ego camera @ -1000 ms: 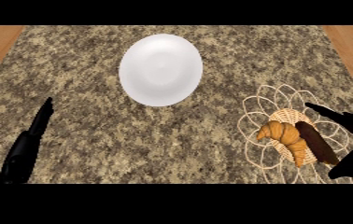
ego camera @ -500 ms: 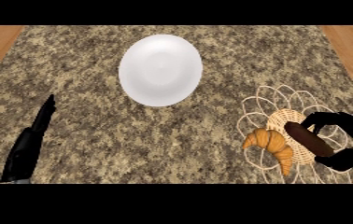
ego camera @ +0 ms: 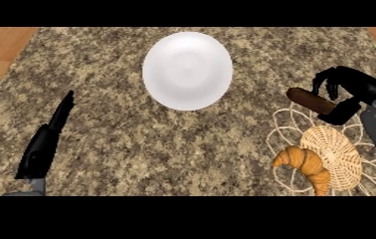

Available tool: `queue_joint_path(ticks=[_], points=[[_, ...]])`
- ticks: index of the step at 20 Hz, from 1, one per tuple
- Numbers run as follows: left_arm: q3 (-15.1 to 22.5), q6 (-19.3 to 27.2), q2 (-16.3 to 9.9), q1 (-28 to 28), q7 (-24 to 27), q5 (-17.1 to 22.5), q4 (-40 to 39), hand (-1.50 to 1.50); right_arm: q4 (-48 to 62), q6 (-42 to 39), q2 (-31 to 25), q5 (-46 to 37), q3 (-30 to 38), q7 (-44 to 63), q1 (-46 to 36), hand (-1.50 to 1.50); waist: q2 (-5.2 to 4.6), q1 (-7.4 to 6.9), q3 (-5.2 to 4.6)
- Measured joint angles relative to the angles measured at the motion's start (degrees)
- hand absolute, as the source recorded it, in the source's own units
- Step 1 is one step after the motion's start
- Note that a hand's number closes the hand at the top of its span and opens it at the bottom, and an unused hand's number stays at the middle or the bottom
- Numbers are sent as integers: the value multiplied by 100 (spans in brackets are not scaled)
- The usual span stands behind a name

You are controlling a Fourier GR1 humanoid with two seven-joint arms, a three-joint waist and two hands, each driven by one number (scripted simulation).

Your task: Pick the sweet potato from the placemat and place it in the plate

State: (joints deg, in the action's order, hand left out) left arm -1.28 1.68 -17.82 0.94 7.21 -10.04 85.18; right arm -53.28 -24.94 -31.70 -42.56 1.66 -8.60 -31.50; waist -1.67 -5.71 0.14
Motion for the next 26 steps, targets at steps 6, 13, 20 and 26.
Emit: queue_joint_path(ticks=[6,13,20,26], points=[[1,-42,-3,-67,-53,7,26,0,1062,1228,141,-578,27,-30,-1053,150,-17,-32,9],[-189,-70,-79,-63,55,71,-163,0,1843,2602,248,-665,375,-674,-1872,150,23,129,3],[-265,-6,-41,150,83,50,-143,0,1835,2760,450,-108,733,-1876,-2468,150,108,329,-5],[-433,-108,-128,263,89,120,-114,0,1581,2106,829,209,672,-2073,-2927,150,156,451,-13]])
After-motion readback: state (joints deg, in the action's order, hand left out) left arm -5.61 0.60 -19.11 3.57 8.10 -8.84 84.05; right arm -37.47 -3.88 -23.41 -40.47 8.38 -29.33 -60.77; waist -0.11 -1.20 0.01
